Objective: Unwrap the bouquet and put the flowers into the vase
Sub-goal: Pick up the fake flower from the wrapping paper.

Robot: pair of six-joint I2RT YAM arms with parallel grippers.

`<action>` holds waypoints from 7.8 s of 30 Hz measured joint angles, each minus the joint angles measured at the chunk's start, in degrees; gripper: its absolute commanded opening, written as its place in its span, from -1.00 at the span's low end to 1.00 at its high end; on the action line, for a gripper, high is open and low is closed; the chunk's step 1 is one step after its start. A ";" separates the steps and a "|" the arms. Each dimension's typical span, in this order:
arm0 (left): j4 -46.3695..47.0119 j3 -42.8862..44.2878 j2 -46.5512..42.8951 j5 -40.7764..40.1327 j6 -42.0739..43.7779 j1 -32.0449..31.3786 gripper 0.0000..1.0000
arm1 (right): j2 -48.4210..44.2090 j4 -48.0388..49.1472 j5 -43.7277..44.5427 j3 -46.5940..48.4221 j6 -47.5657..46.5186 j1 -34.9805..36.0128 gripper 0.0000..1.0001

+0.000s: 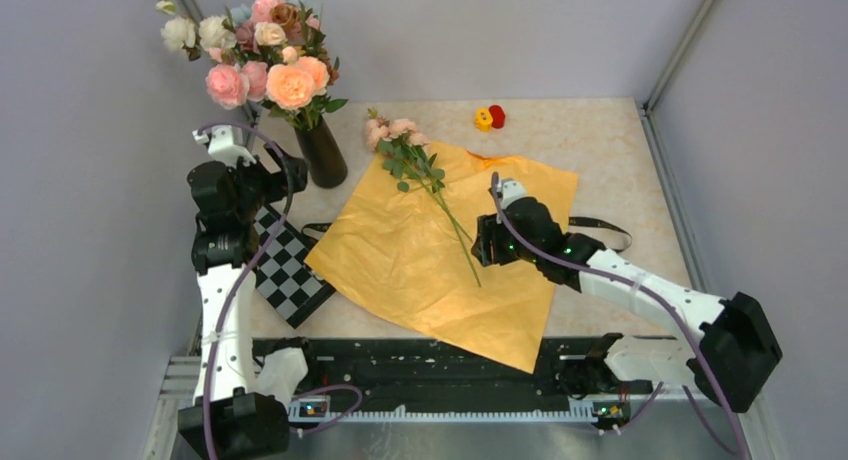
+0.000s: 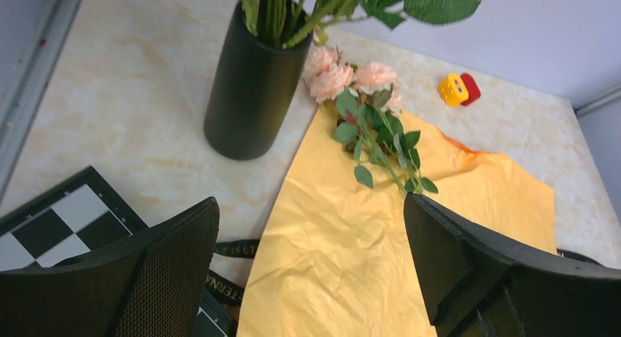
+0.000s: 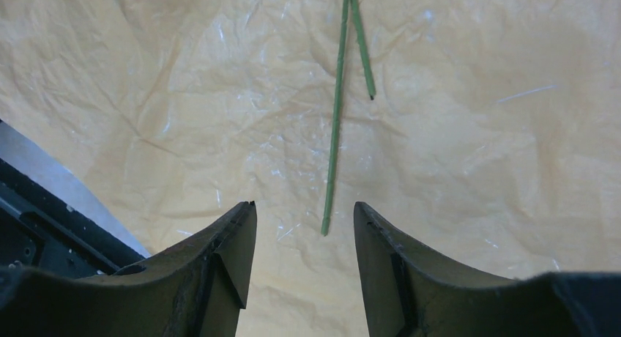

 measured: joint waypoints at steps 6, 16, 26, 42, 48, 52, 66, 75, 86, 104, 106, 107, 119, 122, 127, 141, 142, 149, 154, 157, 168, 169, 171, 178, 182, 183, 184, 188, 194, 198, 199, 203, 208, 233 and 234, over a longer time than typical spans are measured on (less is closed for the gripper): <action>-2.29 -2.82 0.26 2.10 0.26 -0.59 0.98 | 9.49 -3.37 3.23 5.60 3.23 3.65 0.05; -4.92 -2.91 0.50 0.57 1.88 -1.07 0.97 | 32.96 -6.29 6.78 22.82 0.81 3.65 -0.17; -6.01 -2.91 2.40 1.60 1.68 -1.11 0.97 | 38.95 -7.26 8.98 26.01 0.31 3.65 -0.39; -6.12 -2.91 3.39 3.82 1.33 -1.11 0.97 | 43.41 -8.24 10.69 28.33 -0.42 3.32 -0.47; -6.16 -2.91 3.54 4.33 0.76 -1.11 0.97 | 43.41 -8.13 10.54 28.30 -0.70 2.51 -0.47; -6.16 -2.91 4.17 4.87 0.42 -1.11 0.98 | 43.41 -8.11 10.10 28.30 -0.87 1.73 -0.45; -6.19 -2.91 4.55 5.75 0.22 -1.11 0.97 | 40.72 -8.59 9.51 28.30 -2.82 0.66 -0.37; -6.16 -2.91 4.55 5.77 0.22 -1.11 0.97 | 40.72 -8.44 7.82 28.28 -3.93 -1.70 -0.45; -6.16 -2.91 5.01 5.95 0.13 -1.11 0.97 | 41.00 -7.61 4.79 27.87 -3.87 -1.68 -0.51; -5.90 -2.91 5.90 6.78 -1.07 -1.51 0.97 | 45.11 -6.40 5.92 28.96 -3.72 -1.38 -0.80; -5.92 -2.93 6.10 6.82 -1.11 -1.55 0.97 | 45.57 -6.64 6.78 29.57 -3.78 -1.18 -0.98; -5.90 -2.93 6.12 6.82 -1.11 -1.55 0.97 | 45.81 -6.75 7.13 29.86 -3.78 -1.09 -1.00; -5.90 -2.93 6.19 6.75 -1.09 -2.51 0.97 | 44.68 -5.11 9.64 28.81 -2.60 0.28 -1.00; -5.88 -2.93 6.19 6.54 -1.07 -3.37 0.97 | 39.60 -1.84 7.34 23.93 -1.55 0.28 -1.00; -5.88 -2.93 6.19 5.68 -0.92 -5.16 0.97 | 33.40 4.87 3.26 19.78 0.92 0.28 -1.00; -1.97 -5.75 6.14 6.01 -2.03 -11.93 0.98 | 25.88 21.27 -8.15 9.35 11.50 -1.92 -1.00; -1.31 -6.49 6.14 6.40 -2.93 -12.72 0.97 | 25.35 22.34 -8.55 8.74 11.96 -1.92 -1.00; 6.14 -12.22 6.01 7.87 -12.94 -18.82 0.97 | 18.18 30.42 -9.27 1.42 15.34 -1.92 -1.00; 16.61 -18.05 5.88 8.74 -24.79 -21.27 0.97 | 15.21 35.71 -9.79 -1.53 16.35 -1.92 -1.00; 22.45 -19.74 5.92 8.72 -30.82 -22.56 0.98 | 12.98 38.80 -10.23 -3.78 16.94 -1.92 -1.00; 32.65 -13.44 9.57 8.44 -39.21 -31.47 0.97 | 1.60 45.97 -11.15 -9.40 17.16 -1.92 -1.00; 33.16 -12.41 9.66 8.35 -39.34 -31.87 0.97 | 0.42 46.42 -11.37 -9.40 16.92 -1.92 -1.00; 34.45 -10.08 9.90 8.28 -39.98 -32.20 0.97 | -1.22 47.36 -12.04 -9.38 16.17 -1.92 -1.00; 40.06 -1.62 14.73 9.01 -42.34 -32.26 0.97 | -3.87 49.00 -16.06 -9.38 14.43 -1.92 -1.00; 41.38 0.31 17.25 9.66 -43.58 -32.44 0.90 | -4.17 49.59 -18.51 -9.38 14.21 -1.92 -1.00; 41.55 0.52 17.73 9.66 -43.74 -32.54 0.88 | -4.26 49.86 -19.21 -9.38 14.23 -1.92 -1.00; 41.70 0.59 18.10 9.77 -43.85 -32.61 0.86 | -4.33 50.12 -19.56 -9.38 14.23 -1.92 -1.00; 41.59 0.61 18.67 9.77 -44.13 -32.96 0.64 | -4.83 51.32 -21.33 -9.38 14.23 -1.92 -1.00; 40.70 0.68 18.62 9.29 -43.25 -33.07 0.20 | -4.92 51.82 -22.97 -9.38 14.16 -1.92 -1.00; 37.97 2.01 18.60 8.63 -41.64 -33.07 -0.12 | -4.92 51.80 -23.85 -9.38 14.12 -1.92 -1.00; 37.31 2.60 18.60 8.48 -41.16 -33.09 -0.18 | -4.92 51.76 -23.96 -9.38 14.12 -1.92 -1.00; 35.78 4.02 18.14 8.33 -39.60 -33.11 -0.55 | -4.92 51.28 -24.33 -9.38 13.75 -1.92 -1.00; 33.81 5.22 17.88 8.70 -37.38 -33.24 -0.98 | -4.92 50.10 -24.33 -9.25 12.72 -1.92 -1.00; 0.87 24.52 10.80 15.43 2.64 -21.29 -1.00 | -5.86 28.28 -5.22 -3.52 8.15 -3.34 0.62; 0.66 24.55 9.90 16.31 3.50 -18.14 -1.00 | -6.01 27.21 -3.89 -3.52 8.09 -3.91 0.63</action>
